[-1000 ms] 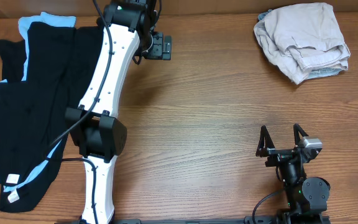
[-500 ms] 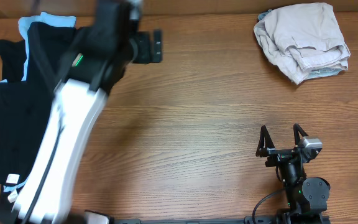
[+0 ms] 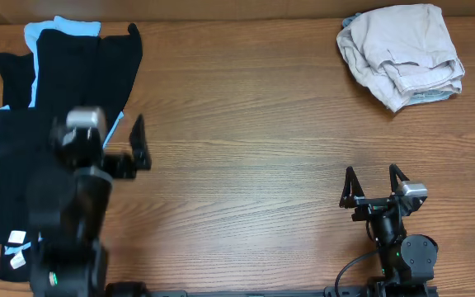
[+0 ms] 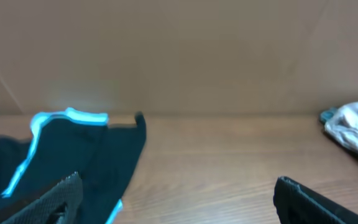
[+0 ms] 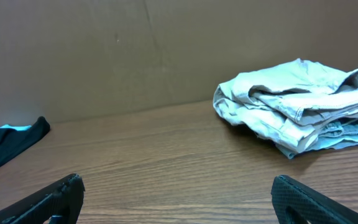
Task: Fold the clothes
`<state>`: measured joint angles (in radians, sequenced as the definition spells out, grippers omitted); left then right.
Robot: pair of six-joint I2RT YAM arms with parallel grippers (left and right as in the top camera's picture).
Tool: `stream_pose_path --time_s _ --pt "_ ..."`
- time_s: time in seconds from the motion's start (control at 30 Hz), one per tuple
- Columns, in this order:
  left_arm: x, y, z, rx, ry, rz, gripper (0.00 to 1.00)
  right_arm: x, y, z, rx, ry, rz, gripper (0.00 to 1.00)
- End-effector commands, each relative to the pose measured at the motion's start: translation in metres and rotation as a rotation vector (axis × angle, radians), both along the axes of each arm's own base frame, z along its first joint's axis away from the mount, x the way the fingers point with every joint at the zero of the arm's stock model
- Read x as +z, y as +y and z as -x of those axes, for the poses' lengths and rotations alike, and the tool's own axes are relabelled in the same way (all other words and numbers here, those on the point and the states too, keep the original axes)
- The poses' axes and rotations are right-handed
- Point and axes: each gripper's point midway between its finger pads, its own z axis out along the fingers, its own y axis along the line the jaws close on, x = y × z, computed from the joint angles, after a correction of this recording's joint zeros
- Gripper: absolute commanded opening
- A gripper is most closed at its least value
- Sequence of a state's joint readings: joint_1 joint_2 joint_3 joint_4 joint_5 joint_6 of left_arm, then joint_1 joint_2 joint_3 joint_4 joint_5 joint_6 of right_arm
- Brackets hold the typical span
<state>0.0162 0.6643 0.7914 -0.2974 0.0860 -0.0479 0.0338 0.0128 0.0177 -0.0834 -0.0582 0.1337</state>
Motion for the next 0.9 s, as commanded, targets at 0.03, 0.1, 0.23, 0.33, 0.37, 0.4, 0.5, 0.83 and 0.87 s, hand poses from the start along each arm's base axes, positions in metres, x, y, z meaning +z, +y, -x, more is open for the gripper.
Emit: stream_pose_path --time_s 0.03,0.1,0.23,0.33,0.37,0.4,0.5,0.83,0.87 --pt "-0.023 -0.005 0.023 -0.036 -0.099 -0.034 1.00 -0.002 -0.001 0.000 -0.007 -0.003 0.004 1.00" --pt "-0.033 -0.005 0.029 -0.035 -0.157 -0.030 1.00 -0.002 -0.001 0.000 -0.007 -0.003 0.004 1.00" --pt "-0.053 -0.005 0.034 -0.033 -0.281 -0.019 1.00 -0.002 -0.001 0.000 -0.007 -0.003 0.004 1.00" --pt "-0.066 -0.006 0.037 -0.035 -0.330 -0.013 1.00 -0.002 -0.001 0.000 -0.007 -0.003 0.003 1.00" --pt "-0.070 -0.005 0.037 -0.030 -0.331 -0.013 1.00 -0.002 -0.001 0.000 -0.007 -0.003 0.004 1.00" --pt "-0.075 -0.004 0.036 -0.026 -0.325 -0.014 1.00 -0.002 -0.001 0.000 -0.007 -0.003 0.004 1.00" --pt "-0.092 0.001 0.034 0.003 -0.288 -0.013 1.00 -0.002 -0.001 0.000 -0.007 -0.003 0.004 1.00" --pt "-0.133 0.002 0.041 0.012 -0.179 -0.011 1.00 -0.002 -0.001 0.000 -0.007 -0.003 0.004 1.00" --pt "-0.137 0.000 0.044 0.007 -0.167 -0.011 1.00 -0.002 -0.001 0.000 -0.007 -0.003 0.004 1.00"
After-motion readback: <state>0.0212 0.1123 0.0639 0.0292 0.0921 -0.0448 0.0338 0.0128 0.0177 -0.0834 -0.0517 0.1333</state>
